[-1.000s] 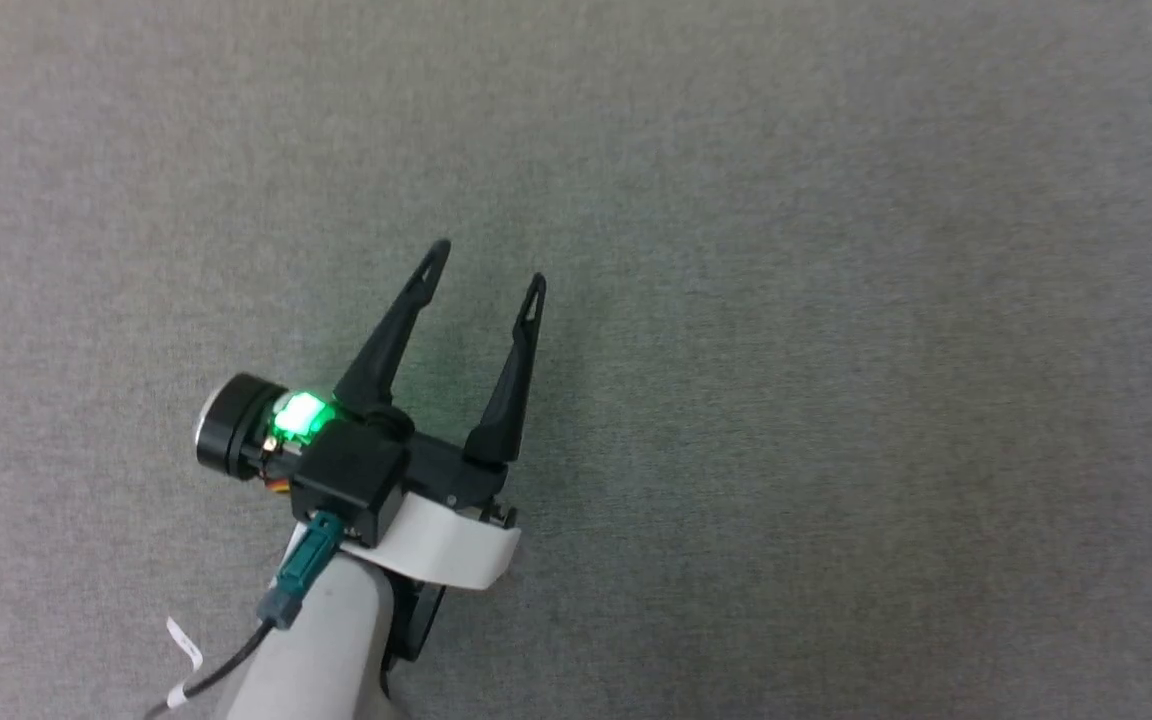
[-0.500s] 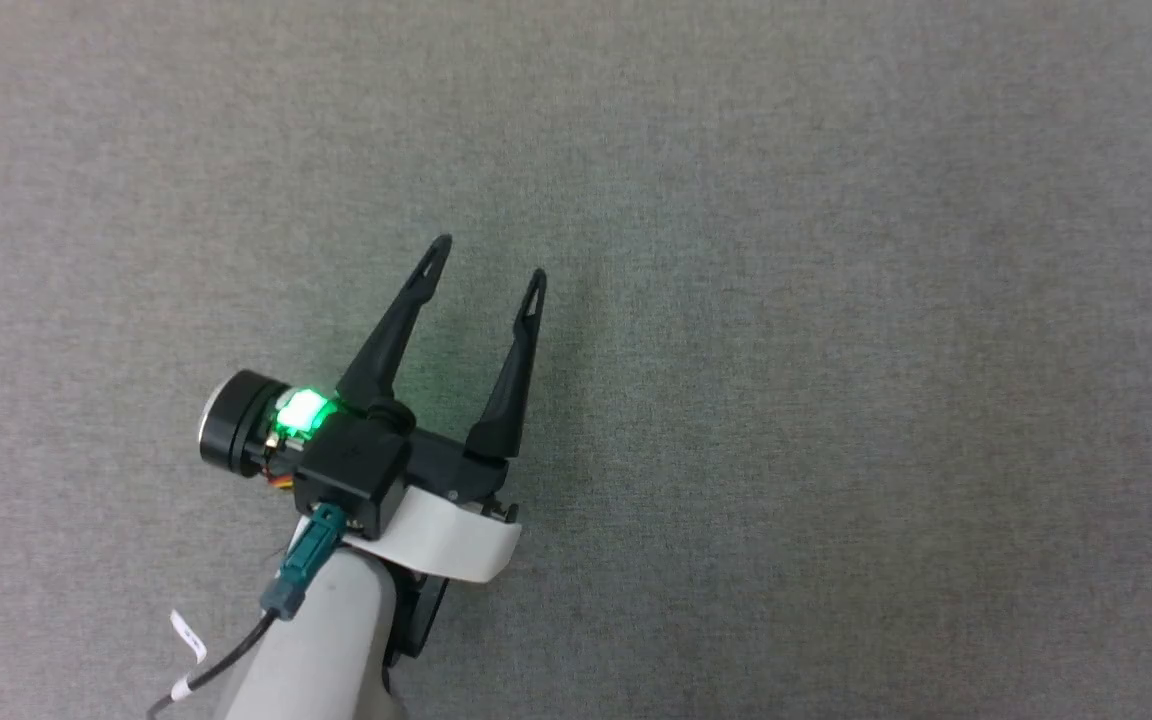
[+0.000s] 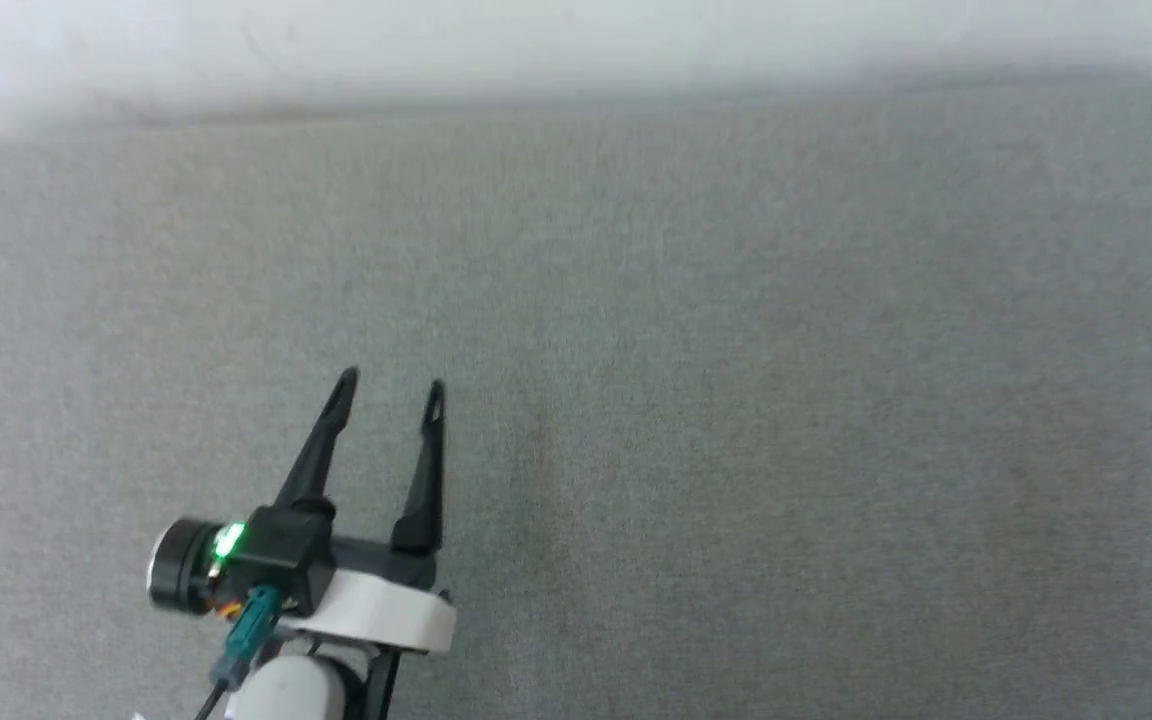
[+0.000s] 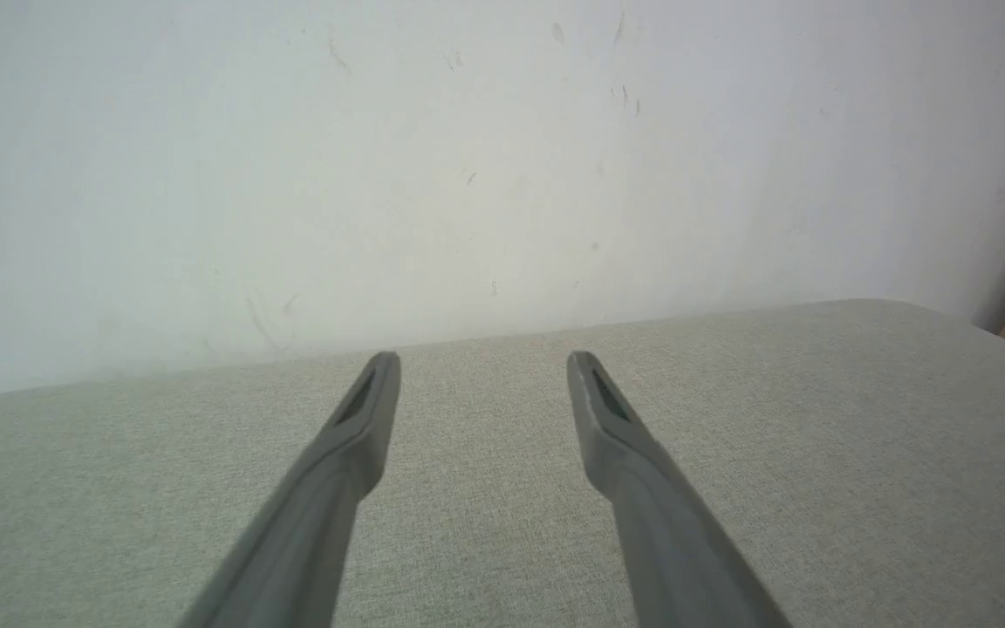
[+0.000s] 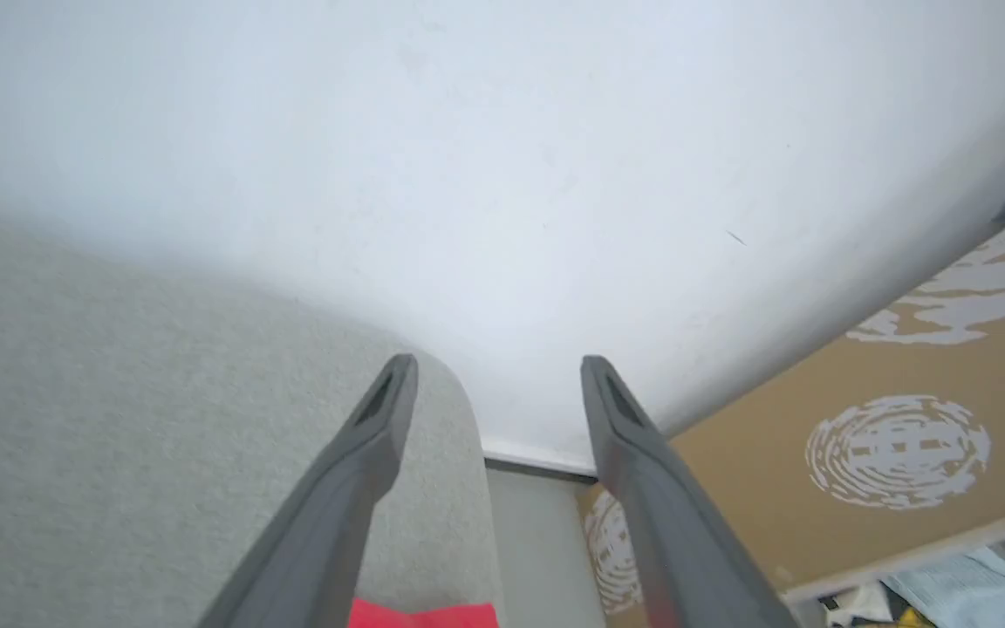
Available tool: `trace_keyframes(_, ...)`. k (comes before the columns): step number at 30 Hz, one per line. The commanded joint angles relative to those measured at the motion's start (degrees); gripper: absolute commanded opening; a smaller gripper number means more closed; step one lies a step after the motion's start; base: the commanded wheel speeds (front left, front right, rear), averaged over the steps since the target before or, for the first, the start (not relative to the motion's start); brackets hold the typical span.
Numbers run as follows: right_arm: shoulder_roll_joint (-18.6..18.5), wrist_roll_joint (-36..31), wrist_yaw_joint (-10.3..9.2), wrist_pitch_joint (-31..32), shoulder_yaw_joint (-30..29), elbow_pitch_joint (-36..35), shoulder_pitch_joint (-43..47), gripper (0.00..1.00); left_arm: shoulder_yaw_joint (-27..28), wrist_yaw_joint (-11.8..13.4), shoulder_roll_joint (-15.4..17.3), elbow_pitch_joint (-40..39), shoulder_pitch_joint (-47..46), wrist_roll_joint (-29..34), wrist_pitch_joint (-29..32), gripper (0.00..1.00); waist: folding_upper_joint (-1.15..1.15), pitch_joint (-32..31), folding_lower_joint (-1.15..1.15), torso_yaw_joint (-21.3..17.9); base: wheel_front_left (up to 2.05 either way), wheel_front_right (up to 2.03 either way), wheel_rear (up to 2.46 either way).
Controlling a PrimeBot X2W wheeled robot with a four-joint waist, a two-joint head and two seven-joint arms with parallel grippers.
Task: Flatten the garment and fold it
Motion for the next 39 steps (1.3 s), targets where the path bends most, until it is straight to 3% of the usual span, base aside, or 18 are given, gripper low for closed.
trace_keyframes(1,2.3,1.2,-0.13,-0.7,0.3,-1.7,-0.4,1.00,0.8,0.7,0.1,0.1,1.2,-0.1,-0.3,1.00,0.00,-7.5,0.02,-1.1,0.00,0.00,0.00)
trace_keyframes(7,9.4,3.5,-0.13,-2.6,-0.8,-10.2,1.9,1.00,3.9,2.2,-0.2,0.1,4.0,-1.1,-0.3,1.00,0.00,-10.7,0.02,-0.3,0.00,0.00,0.00)
trace_keyframes(16,23.8,2.0,-0.13,-6.5,-4.1,-24.6,16.0,1.00,5.4,3.7,-0.7,1.2,7.6,-0.8,-0.3,1.00,0.00,-14.1,0.02,2.6,0.00,0.00,0.00)
trace_keyframes(26,36.3,0.0,-0.13,-9.2,-7.0,-30.5,30.3,1.00,5.2,4.3,-0.8,3.4,10.8,-0.1,-0.3,1.00,0.00,-17.0,0.02,5.3,0.00,0.00,0.00)
trace_keyframes(32,39.8,-1.5,-0.13,-10.7,-6.9,-29.3,37.4,1.00,4.1,4.4,-1.1,4.1,13.1,0.3,-0.3,1.00,0.00,-18.1,0.02,6.0,0.00,0.00,0.00)
trace_keyframes(39,41.1,-2.7,-0.13,-11.9,-5.1,-28.1,40.1,1.00,4.3,3.7,-1.0,5.5,13.4,-0.7,-0.3,1.00,0.00,-18.4,0.02,5.5,0.00,0.00,0.00)
